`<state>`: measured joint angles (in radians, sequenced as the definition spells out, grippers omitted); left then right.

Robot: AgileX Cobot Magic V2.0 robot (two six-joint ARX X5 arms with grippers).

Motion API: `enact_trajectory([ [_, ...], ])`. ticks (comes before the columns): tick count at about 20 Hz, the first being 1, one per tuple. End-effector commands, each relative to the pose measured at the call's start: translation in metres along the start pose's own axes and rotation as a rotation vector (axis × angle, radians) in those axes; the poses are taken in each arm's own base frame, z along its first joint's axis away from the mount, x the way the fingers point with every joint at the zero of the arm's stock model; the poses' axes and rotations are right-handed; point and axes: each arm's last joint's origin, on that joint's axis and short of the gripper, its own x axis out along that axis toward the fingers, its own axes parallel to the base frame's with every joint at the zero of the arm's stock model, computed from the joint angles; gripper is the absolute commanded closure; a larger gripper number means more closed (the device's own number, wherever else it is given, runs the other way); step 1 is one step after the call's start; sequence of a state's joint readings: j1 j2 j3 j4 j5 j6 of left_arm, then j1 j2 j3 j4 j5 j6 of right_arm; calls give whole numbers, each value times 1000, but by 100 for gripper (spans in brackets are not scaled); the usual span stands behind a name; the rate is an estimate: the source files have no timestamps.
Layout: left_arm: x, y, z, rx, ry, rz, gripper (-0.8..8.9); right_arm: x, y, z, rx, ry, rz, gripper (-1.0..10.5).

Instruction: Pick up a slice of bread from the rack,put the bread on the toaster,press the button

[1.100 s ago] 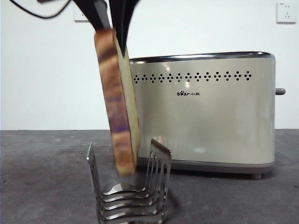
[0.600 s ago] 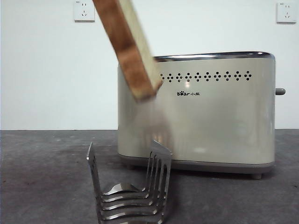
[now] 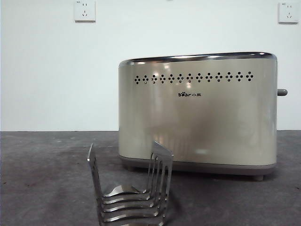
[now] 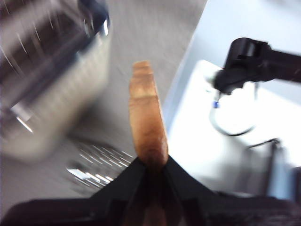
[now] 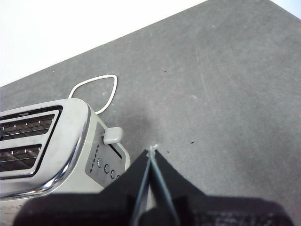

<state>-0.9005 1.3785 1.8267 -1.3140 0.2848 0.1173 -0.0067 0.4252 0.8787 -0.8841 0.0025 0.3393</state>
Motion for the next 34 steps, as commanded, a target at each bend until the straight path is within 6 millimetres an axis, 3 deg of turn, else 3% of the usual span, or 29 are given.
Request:
enact_trajectory([
  [1,-9,0,5,465,-30,89,817,-1,1,1,-9,-8,14,946],
  [8,-14,4,13,823,-9,288,818,-1,0,-1,-6,14,10,946],
  [13,-6,10,24,1014,10,380,820,-1,0,-2,-6,28,5,946],
  [19,10,16,37,1040,-17,411,822,-1,-1,-5,-6,56,3,946],
  [34,67,43,48,1111,120,349,822,-2,-2,-8,-7,85,-6,946],
])
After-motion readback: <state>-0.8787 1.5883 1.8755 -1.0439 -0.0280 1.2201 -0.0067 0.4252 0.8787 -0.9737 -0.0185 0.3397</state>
